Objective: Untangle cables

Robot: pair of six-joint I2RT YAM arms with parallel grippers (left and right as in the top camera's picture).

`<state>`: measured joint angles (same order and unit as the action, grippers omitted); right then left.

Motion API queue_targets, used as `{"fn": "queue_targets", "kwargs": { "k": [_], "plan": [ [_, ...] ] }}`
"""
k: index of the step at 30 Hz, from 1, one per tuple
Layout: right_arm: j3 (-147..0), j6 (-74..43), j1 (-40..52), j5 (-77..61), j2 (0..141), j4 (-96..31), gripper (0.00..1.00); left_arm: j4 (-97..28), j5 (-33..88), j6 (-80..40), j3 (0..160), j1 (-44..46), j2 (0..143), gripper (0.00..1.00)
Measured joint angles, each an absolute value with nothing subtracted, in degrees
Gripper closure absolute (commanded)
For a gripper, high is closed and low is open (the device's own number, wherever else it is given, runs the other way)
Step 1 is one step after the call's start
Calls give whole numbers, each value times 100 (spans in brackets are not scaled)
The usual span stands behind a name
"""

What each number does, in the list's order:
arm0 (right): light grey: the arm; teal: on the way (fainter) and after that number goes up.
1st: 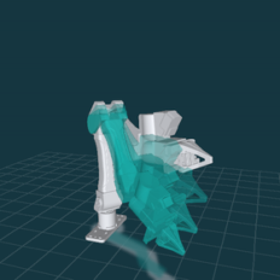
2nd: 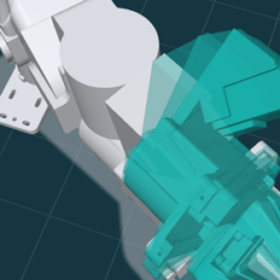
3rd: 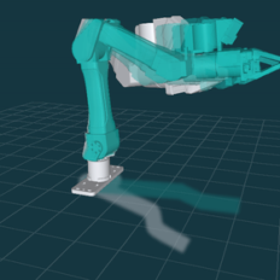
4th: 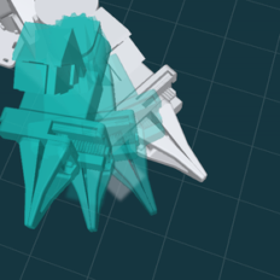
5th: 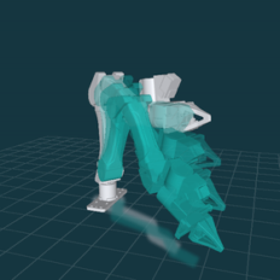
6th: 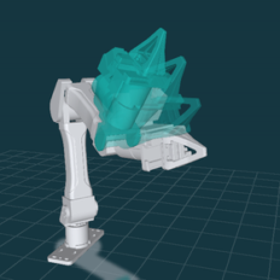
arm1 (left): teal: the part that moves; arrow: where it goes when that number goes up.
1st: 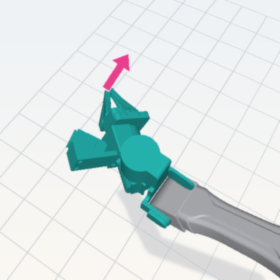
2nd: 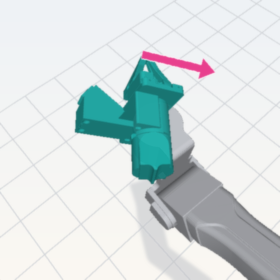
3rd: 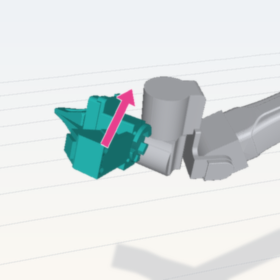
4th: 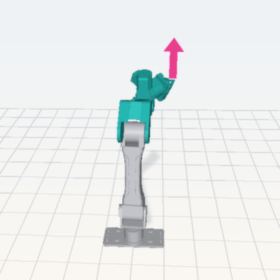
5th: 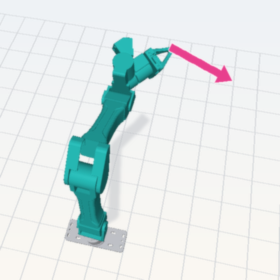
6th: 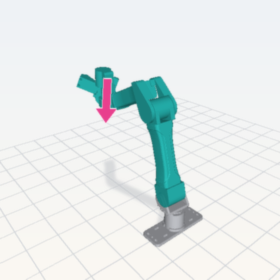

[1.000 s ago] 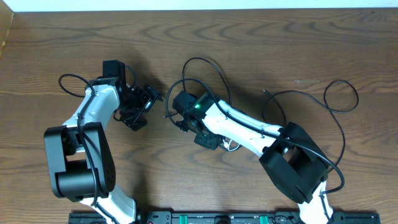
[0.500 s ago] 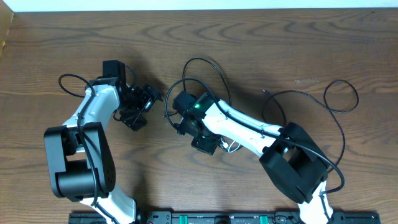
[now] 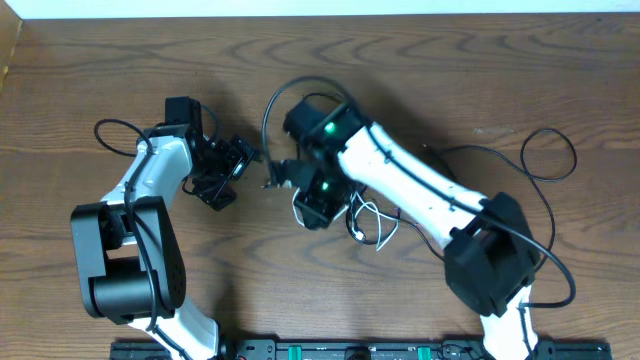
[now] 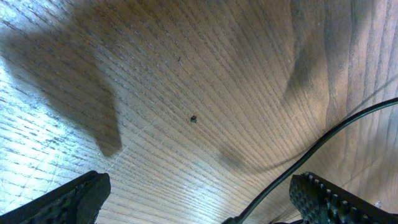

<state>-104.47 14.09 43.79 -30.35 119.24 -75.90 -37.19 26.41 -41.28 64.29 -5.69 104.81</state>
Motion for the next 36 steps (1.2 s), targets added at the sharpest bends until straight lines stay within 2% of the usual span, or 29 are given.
{"fn": "queue_targets", "kwargs": {
  "k": [8,14,18,29,36],
  "plan": [
    [-10879,1435,3642,-3970,11924,-7693,99,-3719,2641,-4128,6429,-569,10481,2],
    [-11349,1833,3157,-5253,11900,-7730,99,-3719,2641,-4128,6429,-569,10481,2],
    [-11653,1942,2755,-5721,11526,-7535,99,-3719,2641,-4128,6429,-569,10481,2],
    [-11843,1756,1752,-5769,9402,-6344,99,-3719,2641,-4128,6429,-569,10481,2],
    [-11898,1291,1313,-4720,8394,-6167,97,-3719,2641,-4128,6429,-569,10481,2]
  ]
}}
